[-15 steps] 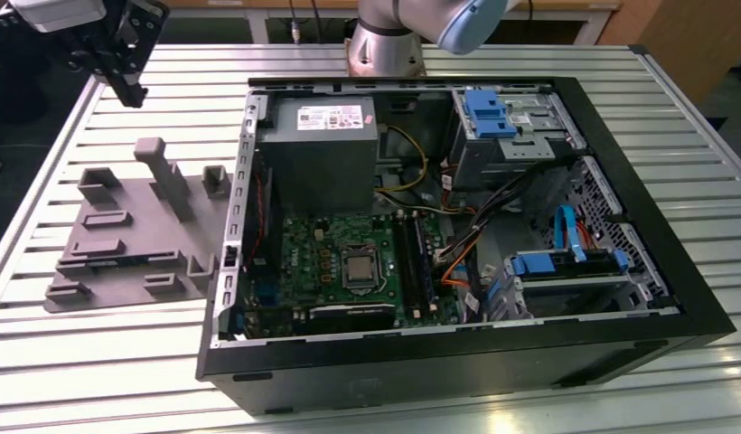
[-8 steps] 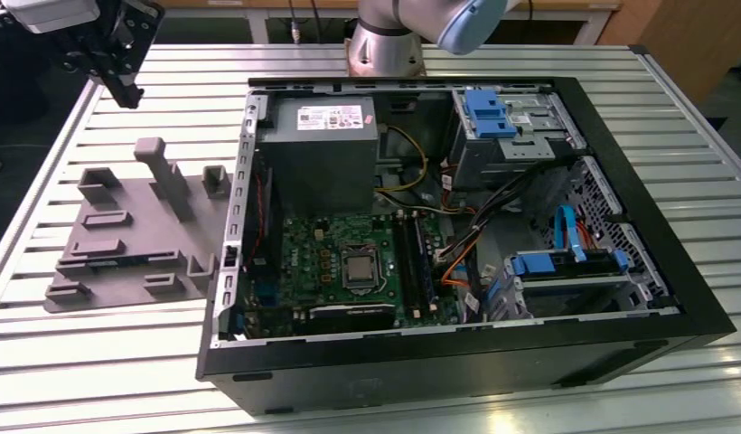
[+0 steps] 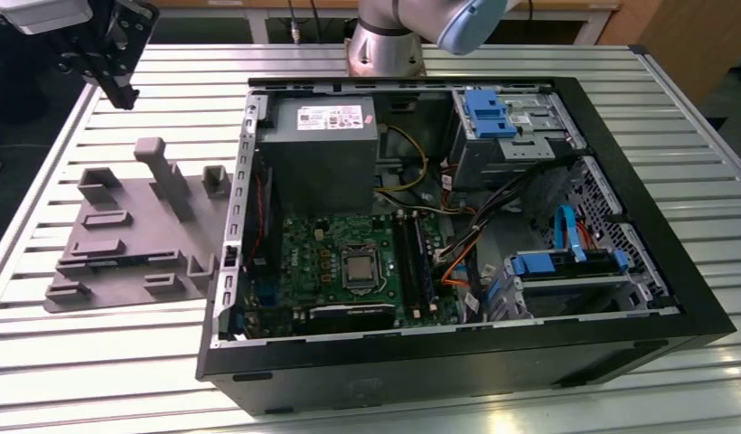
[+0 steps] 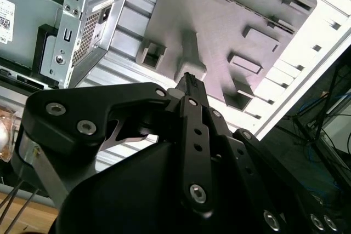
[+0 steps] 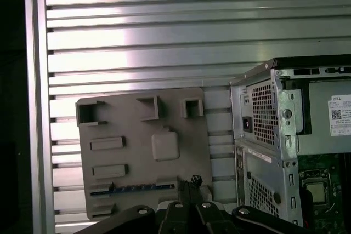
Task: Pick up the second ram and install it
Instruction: 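Reach for the second ram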
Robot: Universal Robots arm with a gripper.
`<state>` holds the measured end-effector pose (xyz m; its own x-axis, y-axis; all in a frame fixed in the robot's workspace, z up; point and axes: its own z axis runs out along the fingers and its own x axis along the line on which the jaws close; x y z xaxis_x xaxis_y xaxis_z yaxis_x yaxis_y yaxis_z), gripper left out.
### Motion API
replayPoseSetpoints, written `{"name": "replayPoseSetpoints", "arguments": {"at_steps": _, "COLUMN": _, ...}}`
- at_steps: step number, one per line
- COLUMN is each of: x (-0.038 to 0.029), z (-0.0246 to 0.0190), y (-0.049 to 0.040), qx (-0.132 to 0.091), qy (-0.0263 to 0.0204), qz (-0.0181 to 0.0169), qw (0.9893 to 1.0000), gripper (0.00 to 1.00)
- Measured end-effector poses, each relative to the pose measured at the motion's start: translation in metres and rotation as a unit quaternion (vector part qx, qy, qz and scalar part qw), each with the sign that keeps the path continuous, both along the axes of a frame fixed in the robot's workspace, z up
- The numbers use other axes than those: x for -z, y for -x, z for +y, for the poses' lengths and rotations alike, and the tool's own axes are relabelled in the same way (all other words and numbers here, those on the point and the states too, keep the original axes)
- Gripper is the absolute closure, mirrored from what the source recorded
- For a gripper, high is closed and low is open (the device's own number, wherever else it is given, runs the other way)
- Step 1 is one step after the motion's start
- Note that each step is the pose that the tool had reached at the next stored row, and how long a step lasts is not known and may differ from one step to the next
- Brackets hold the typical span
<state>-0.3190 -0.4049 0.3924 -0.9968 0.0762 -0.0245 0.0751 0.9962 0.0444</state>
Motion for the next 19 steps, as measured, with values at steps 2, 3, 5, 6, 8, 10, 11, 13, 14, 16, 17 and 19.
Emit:
{"name": "replayPoseSetpoints", "arguments": {"at_steps": 2, "x": 0.0001, "z": -0.0003, "y": 0.0009, "qx": 0.000, "qy": 0.0000, "qz": 0.0000, "qw": 1.0000, "gripper": 0.89}}
{"name": "replayPoseSetpoints", "arguments": {"at_steps": 3, "x": 0.0001, "z": -0.0004, "y": 0.0014, "qx": 0.000, "qy": 0.0000, "qz": 0.0000, "qw": 1.0000, "gripper": 0.89}}
{"name": "replayPoseSetpoints", "arguments": {"at_steps": 5, "x": 0.0002, "z": -0.0007, "y": 0.0022, "qx": 0.000, "qy": 0.0000, "qz": 0.0000, "qw": 1.0000, "gripper": 0.89}}
{"name": "replayPoseSetpoints", "arguments": {"at_steps": 6, "x": 0.0003, "z": -0.0008, "y": 0.0026, "qx": 0.000, "qy": 0.0000, "qz": 0.0000, "qw": 1.0000, "gripper": 0.89}}
{"name": "replayPoseSetpoints", "arguments": {"at_steps": 8, "x": 0.0004, "z": -0.0011, "y": 0.0034, "qx": 0.000, "qy": 0.0000, "qz": 0.0000, "qw": 1.0000, "gripper": 0.89}}
{"name": "replayPoseSetpoints", "arguments": {"at_steps": 10, "x": 0.0005, "z": -0.0014, "y": 0.0042, "qx": 0.000, "qy": 0.0000, "qz": 0.0000, "qw": 1.0000, "gripper": 0.89}}
{"name": "replayPoseSetpoints", "arguments": {"at_steps": 11, "x": 0.0006, "z": -0.0015, "y": 0.0046, "qx": 0.000, "qy": 0.0000, "qz": 0.0000, "qw": 1.0000, "gripper": 0.89}}
{"name": "replayPoseSetpoints", "arguments": {"at_steps": 13, "x": 0.0007, "z": -0.0018, "y": 0.0055, "qx": 0.000, "qy": 0.0000, "qz": 0.0000, "qw": 1.0000, "gripper": 0.89}}
{"name": "replayPoseSetpoints", "arguments": {"at_steps": 14, "x": 0.0007, "z": -0.0019, "y": 0.0059, "qx": 0.000, "qy": 0.0000, "qz": 0.0000, "qw": 1.0000, "gripper": 0.89}}
{"name": "replayPoseSetpoints", "arguments": {"at_steps": 16, "x": 0.0009, "z": -0.0022, "y": 0.0069, "qx": 0.000, "qy": 0.0000, "qz": 0.0000, "qw": 1.0000, "gripper": 0.89}}
{"name": "replayPoseSetpoints", "arguments": {"at_steps": 17, "x": 0.0010, "z": -0.0024, "y": 0.0074, "qx": 0.000, "qy": 0.0000, "qz": -0.0001, "qw": 1.0000, "gripper": 0.89}}
{"name": "replayPoseSetpoints", "arguments": {"at_steps": 19, "x": 0.0011, "z": -0.0027, "y": 0.0083, "qx": 0.000, "qy": 0.0000, "qz": 0.0000, "qw": 1.0000, "gripper": 0.89}}
